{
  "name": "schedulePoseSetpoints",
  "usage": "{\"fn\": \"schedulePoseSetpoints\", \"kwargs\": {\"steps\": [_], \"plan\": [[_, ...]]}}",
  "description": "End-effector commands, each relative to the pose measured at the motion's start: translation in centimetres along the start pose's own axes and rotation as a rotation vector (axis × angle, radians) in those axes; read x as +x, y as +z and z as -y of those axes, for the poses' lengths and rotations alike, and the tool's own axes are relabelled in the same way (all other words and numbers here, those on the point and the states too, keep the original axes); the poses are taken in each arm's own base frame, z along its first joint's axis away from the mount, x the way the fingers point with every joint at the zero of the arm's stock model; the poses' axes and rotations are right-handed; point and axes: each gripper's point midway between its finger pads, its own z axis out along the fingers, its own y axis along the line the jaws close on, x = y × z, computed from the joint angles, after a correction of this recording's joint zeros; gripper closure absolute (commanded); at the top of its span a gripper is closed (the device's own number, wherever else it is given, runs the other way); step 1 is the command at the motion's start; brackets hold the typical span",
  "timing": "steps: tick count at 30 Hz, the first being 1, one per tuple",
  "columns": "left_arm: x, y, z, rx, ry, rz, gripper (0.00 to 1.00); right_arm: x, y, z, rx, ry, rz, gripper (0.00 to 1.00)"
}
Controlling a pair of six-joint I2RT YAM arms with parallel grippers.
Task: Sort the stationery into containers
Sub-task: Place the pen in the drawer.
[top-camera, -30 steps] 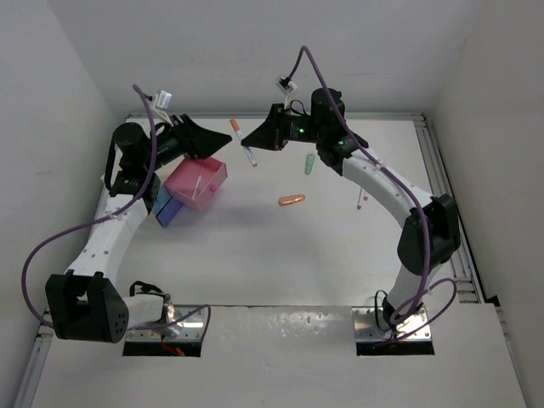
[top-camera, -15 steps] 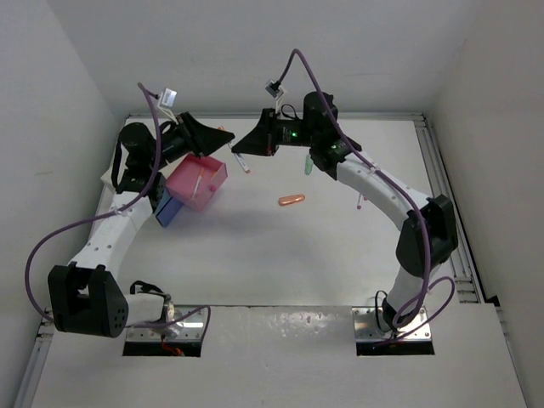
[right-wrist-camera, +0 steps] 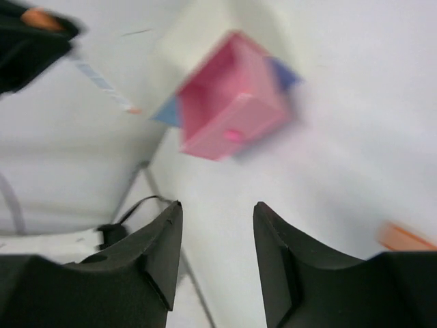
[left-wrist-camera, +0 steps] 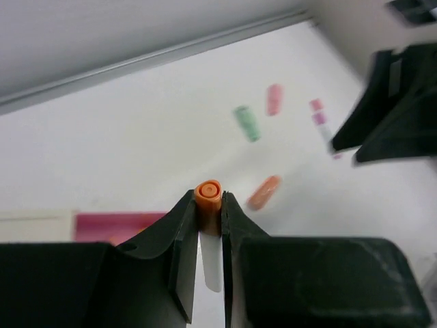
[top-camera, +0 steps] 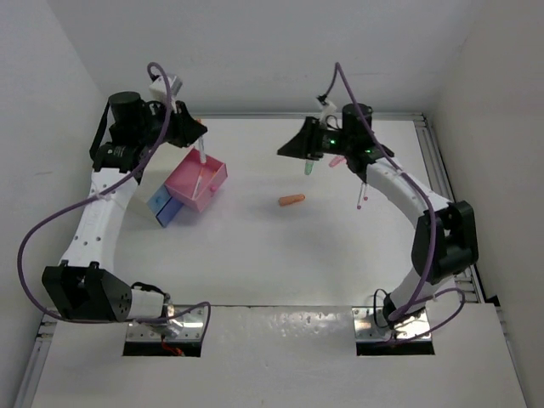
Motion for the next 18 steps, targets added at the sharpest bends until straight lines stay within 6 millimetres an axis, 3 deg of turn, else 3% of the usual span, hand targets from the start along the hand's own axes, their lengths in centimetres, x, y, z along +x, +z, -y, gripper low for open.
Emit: {"fn": "schedulePoseSetpoints", "kwargs": {"steps": [1,2,5,10,13,18], "plan": [[4.6,-2.4,-4.8,-0.240,0.294,-0.271,1.00,-0.2,-4.6,4.6,0.208,-0.064,0.028,0.55],[5.1,-2.6,-6.4,-0.304,0.332,-0.312,1.00,0.6,-5.3,6.1,0.250,-0.057,0.017,0.55],[7.1,-2.4,-8.1,-0.343,0.346,-0.395,1.00,1.1,-8.2,10.2,0.406,-0.056,0.013,0.55],[10.5,-1.1,-9.6,-0.333,0.338,-0.445,1.00,1.4,-12.1,16.0,0.663,-0.035,0.035,0.55],[11.6,-0.2,-10.3,-0.329,0.325,-0.462,1.00,1.6,-13.7,18.2,0.777,-0.010,0.035,0.56],[11.8,1.1,-10.6,-0.313,0.317,-0.450,0.97,2.2,-15.2,21.3,0.897,-0.044,-0.012,0.59]]}}
